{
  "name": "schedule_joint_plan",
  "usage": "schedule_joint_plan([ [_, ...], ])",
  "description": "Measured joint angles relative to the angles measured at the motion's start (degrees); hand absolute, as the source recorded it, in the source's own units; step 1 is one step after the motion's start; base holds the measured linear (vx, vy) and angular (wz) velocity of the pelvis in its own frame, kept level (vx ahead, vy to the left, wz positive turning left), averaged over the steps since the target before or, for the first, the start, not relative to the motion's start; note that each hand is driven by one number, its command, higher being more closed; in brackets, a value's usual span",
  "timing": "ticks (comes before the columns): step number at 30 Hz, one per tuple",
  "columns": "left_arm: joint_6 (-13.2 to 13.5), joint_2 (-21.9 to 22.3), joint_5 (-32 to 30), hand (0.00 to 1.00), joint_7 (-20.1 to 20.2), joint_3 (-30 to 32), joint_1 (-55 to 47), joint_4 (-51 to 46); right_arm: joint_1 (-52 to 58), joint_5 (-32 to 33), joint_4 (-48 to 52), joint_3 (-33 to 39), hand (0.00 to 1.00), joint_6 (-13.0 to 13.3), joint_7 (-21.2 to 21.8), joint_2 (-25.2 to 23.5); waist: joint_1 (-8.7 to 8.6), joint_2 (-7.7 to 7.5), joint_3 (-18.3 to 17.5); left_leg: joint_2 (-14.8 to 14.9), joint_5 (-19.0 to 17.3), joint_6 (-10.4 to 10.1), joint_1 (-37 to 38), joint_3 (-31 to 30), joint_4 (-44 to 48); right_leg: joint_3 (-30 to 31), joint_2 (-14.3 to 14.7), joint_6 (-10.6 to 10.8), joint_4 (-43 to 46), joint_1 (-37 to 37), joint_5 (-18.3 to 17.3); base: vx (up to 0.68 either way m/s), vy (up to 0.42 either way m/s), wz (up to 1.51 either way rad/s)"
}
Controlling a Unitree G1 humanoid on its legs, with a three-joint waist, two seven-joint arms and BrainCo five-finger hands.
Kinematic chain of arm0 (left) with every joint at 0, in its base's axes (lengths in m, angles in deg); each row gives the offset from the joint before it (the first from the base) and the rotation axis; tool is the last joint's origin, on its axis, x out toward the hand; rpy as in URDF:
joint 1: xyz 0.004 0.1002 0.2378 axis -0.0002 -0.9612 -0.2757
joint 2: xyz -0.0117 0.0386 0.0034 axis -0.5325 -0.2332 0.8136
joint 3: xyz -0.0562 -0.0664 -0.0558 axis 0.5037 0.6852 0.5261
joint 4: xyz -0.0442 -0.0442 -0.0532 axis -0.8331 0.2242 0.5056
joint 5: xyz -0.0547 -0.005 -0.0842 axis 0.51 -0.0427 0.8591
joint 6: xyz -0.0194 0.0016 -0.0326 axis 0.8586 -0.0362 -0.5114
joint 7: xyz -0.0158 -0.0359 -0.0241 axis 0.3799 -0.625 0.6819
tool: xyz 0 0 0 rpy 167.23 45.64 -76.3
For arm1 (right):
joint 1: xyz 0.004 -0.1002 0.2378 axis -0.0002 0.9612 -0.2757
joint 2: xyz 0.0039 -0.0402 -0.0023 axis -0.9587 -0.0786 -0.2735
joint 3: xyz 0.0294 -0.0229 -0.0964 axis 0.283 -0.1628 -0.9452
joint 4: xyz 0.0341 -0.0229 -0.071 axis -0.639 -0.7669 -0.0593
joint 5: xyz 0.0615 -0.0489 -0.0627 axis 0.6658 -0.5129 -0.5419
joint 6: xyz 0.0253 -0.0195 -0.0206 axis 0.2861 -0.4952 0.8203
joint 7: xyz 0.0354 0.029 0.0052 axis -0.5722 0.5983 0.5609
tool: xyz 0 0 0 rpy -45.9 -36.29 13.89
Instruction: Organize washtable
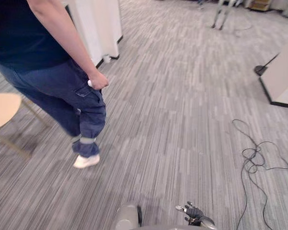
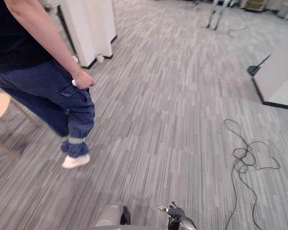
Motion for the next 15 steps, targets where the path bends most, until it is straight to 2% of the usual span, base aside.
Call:
schedule_joint_plan([
  [1,-0.06,-1.67,-0.02,0.0,-0.01,-0.4,1.1,-0.05,-0.15,0.7,0.19,1.45,0.0,0.0,-0.04,-0.23,-0.32,-1.19,1.7,-1.93,-1.46,0.61,4.07,0.33,-1.65,0.32,-0.65,3.87,11.38,-3.87,4.23,0.42,0.105,0.04],
  [2,-0.08,-1.93,-0.12,0.0,-0.03,-0.48,1.69,-0.09,-0.21,0.71,0.19,2.02,0.0,0.01,-0.03,-0.2,-0.4,-1.51,2.01,-2.42,-2.1,0.82,6.26,0.19,-2.48,-0.53,-0.59,3.88,15.86,-4.98,4.96,0.4,0.063,0.02],
  [3,-0.1,-2.0,-0.2,0.0,-0.04,-0.95,2.21,-0.12,-0.38,0.71,0.31,2.85,0.0,0.04,0.01,0.08,-0.86,-1.56,2.55,-3.09,-3.51,1.54,11.45,-0.34,-4.82,-3.53,0.05,3.17,24.17,-7.22,4.01,0.41,0.049,0.04],
  [4,-0.04,-2.08,-0.3,0.0,-0.03,-1.79,2.79,-0.16,-0.25,0.73,0.83,2.9,0.0,0.28,0.01,0.52,-1.84,-1.48,2.62,-3.3,-3.95,1.45,16.43,-0.69,-8.39,-7.5,0.56,0.51,29.37,-10.11,1.14,0.37,0.032,0.04],
  [5,0.01,-2.46,-0.78,0.0,-0.02,-2.32,3.09,-0.02,0.04,0.75,1.53,2.89,0.0,0.31,0.02,0.73,-2.21,-1.44,2.62,-3.3,-4.0,1.37,18.61,-0.96,-10.16,-9.48,0.95,-1.6,30.39,-12.18,-0.43,0.43,0.025,0.19],
  [6,0.05,-3.44,-0.83,0.0,0.05,-3.92,3.73,-0.08,0.49,0.98,2.88,3.02,0.0,0.59,0.01,1.14,-3.31,-1.29,2.77,-3.31,-4.04,1.31,21.85,-1.97,-13.21,-13.54,0.88,-5.61,29.53,-17.16,-3.69,0.37,0.006,0.29],
  [7,0.02,-3.62,-0.84,0.0,-0.06,-4.39,4.55,-0.14,0.66,1.16,3.06,3.59,0.0,0.63,-0.06,1.47,-3.87,-1.11,2.87,-3.24,-4.23,0.96,23.21,-3.09,-14.29,-15.4,0.48,-6.82,27.36,-20.03,-4.99,0.51,-0.006,0.66],
  [8,0.11,-3.63,-1.0,0.0,0.12,-5.56,6.49,-0.14,1.22,1.68,3.68,4.76,0.0,0.6,-0.32,1.89,-4.48,-0.58,3.31,-2.96,-4.65,0.23,25.01,-5.14,-16.08,-17.74,-0.82,-8.4,20.29,-25.08,-5.86,0.5,-0.045,0.95],
  [9,0.5,-3.33,-1.83,0.0,0.07,-7.36,8.11,-0.14,1.67,4.19,4.32,7.05,0.0,0.25,-0.21,2.98,-5.04,0.87,4.57,-1.73,-5.28,-0.71,28.08,-6.18,-18.78,-21.05,-2.67,-8.72,2.57,-28.08,-3.28,0.52,-0.064,0.88],
  [10,0.57,-3.23,-2.11,0.0,0.07,-7.44,8.24,-0.15,1.54,4.13,4.36,7.0,0.0,0.37,-0.3,3.01,-5.35,1.09,4.71,-1.5,-5.49,-0.81,28.87,-6.53,-19.28,-21.92,-3.14,-8.43,-1.56,-28.21,-2.09,0.59,-0.11,0.79],
  [11,0.69,-3.09,-2.8,0.0,0.01,-7.42,8.65,-0.08,1.12,4.12,4.34,7.15,0.0,0.3,-0.33,3.01,-6.22,1.12,5.01,-1.14,-6.65,-1.31,32.22,-7.9,-21.72,-24.15,-4.48,-7.36,-16.05,-28.73,2.36,0.68,-0.168,0.63],
  [12,0.75,-2.87,-3.32,0.0,-0.02,-7.2,8.66,0.01,1.2,4.53,4.75,9.03,0.0,0.12,-0.1,3.29,-6.95,1.68,4.85,0.13,-8.35,-1.7,35.68,-8.64,-24.01,-24.3,-5.26,-7.13,-20.57,-30.79,3.57,0.75,-0.194,0.76],
  [13,0.71,-2.31,-3.74,0.0,-0.03,-6.91,8.22,0.1,1.27,5.27,5.47,9.79,0.0,0.13,-0.08,3.34,-7.72,3.07,4.37,2.08,-8.86,-1.64,37.4,-9.08,-24.77,-24.79,-4.49,-8.03,-19.52,-31.17,2.99,0.87,-0.201,0.65],
  [14,0.82,-0.65,-4.39,0.0,-0.02,-6.04,7.45,1.44,0.9,5.68,5.62,10.72,0.0,0.05,-0.32,3.38,-8.22,5.08,3.98,4.35,-8.73,-1.38,38.25,-11.15,-19.34,-23.45,-1.25,-10.99,-14.63,-31.71,7.15,0.96,-0.224,0.37],
  [15,0.92,0.3,-4.4,0.0,0.01,-3.79,8.02,2.76,0.69,5.69,5.22,12.3,0.0,-0.09,-0.3,4.13,-8.16,8.03,2.72,8.11,-7.4,-2.22,34.33,-13.75,-8.34,-23.74,2.01,-12.29,-13.73,-30.72,11.89,0.98,-0.22,0.12],
])
